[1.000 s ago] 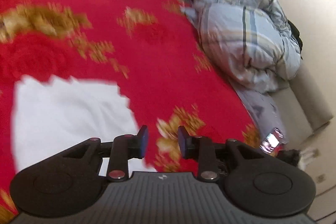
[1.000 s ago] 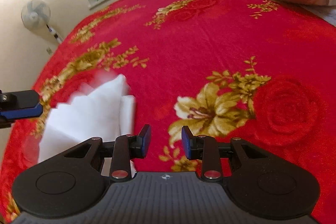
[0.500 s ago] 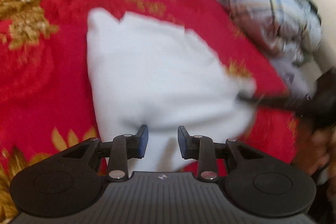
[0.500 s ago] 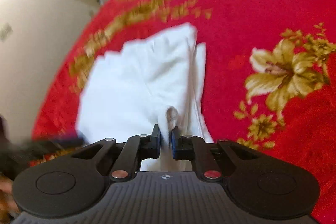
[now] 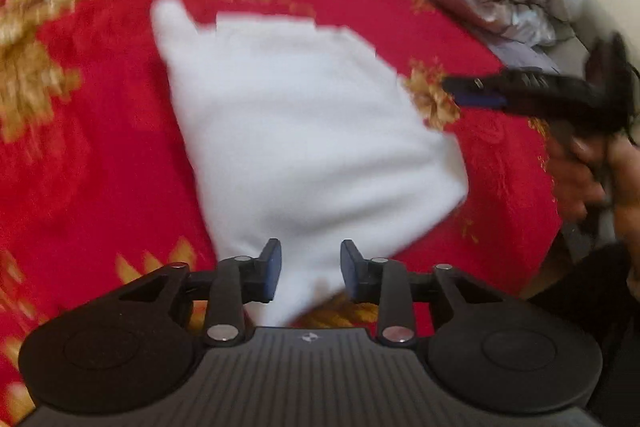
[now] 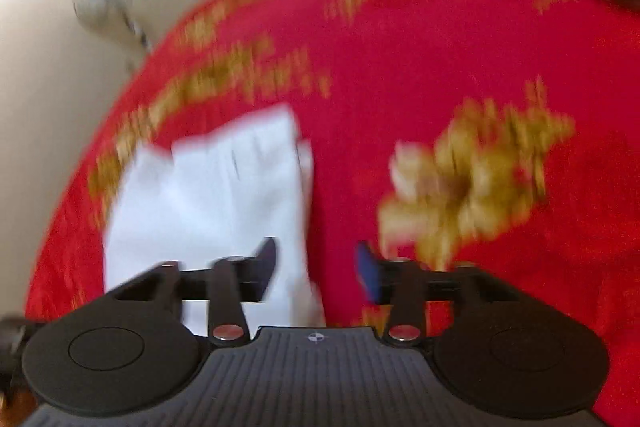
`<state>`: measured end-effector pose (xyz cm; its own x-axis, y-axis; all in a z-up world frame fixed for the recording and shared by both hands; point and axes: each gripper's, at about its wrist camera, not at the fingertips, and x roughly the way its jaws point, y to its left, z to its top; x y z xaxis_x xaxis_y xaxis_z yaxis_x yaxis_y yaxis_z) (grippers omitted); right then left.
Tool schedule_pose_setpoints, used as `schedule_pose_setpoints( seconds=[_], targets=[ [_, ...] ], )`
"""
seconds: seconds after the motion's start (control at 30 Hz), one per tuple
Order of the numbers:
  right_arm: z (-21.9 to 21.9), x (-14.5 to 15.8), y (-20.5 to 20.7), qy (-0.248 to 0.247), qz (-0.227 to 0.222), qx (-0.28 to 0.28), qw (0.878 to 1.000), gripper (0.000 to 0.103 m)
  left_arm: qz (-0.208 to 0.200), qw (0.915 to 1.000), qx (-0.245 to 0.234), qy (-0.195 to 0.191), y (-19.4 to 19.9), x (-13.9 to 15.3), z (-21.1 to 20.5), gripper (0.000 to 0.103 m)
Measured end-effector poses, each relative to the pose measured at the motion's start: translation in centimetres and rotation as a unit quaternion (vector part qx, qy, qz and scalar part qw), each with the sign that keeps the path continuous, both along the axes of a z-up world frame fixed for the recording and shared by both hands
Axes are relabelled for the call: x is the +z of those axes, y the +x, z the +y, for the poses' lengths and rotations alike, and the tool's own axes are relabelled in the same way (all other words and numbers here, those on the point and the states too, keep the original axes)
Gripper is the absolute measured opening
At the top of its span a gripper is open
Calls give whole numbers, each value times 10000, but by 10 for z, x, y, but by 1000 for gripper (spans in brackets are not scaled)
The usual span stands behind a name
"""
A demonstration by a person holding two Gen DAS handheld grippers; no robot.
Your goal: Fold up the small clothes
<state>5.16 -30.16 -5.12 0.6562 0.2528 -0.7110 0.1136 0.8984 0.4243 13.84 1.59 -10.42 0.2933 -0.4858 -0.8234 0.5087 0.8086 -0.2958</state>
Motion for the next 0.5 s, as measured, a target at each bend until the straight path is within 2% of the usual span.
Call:
schedule_pose_setpoints(
  seconds=[0.07,0.17,0.27,0.33,0.37,0.4,0.43,0.5],
  targets=[
    [-1,5,21,172,-127,5,9998,53,-227,9997,3,-24,11,13,8,41],
    [1,-9,57,394,6,-47,9992,55,-487,9976,395,-280,32,20,27,45],
    [10,-37,91,363,393,-72,9985,55,-348,9885,1082,-995,48,9,53,45],
    [15,-52,107,520,622,-74,9967,52,-168,9837,1371,-1154,58,2,56,45],
    [18,-53,109,656,654,-33,9957,27,-164,9832,1402,-1154,60,2,54,47],
    [21,-52,111,787,570,8,9953,9,-188,9828,1399,-1188,62,1,53,50],
    [22,-48,112,816,420,-58,9958,8,-180,9824,1375,-1248,63,0,52,58],
    [18,-32,108,956,-253,-382,9944,6,-105,9805,1426,-1351,66,-5,49,61]
  ],
)
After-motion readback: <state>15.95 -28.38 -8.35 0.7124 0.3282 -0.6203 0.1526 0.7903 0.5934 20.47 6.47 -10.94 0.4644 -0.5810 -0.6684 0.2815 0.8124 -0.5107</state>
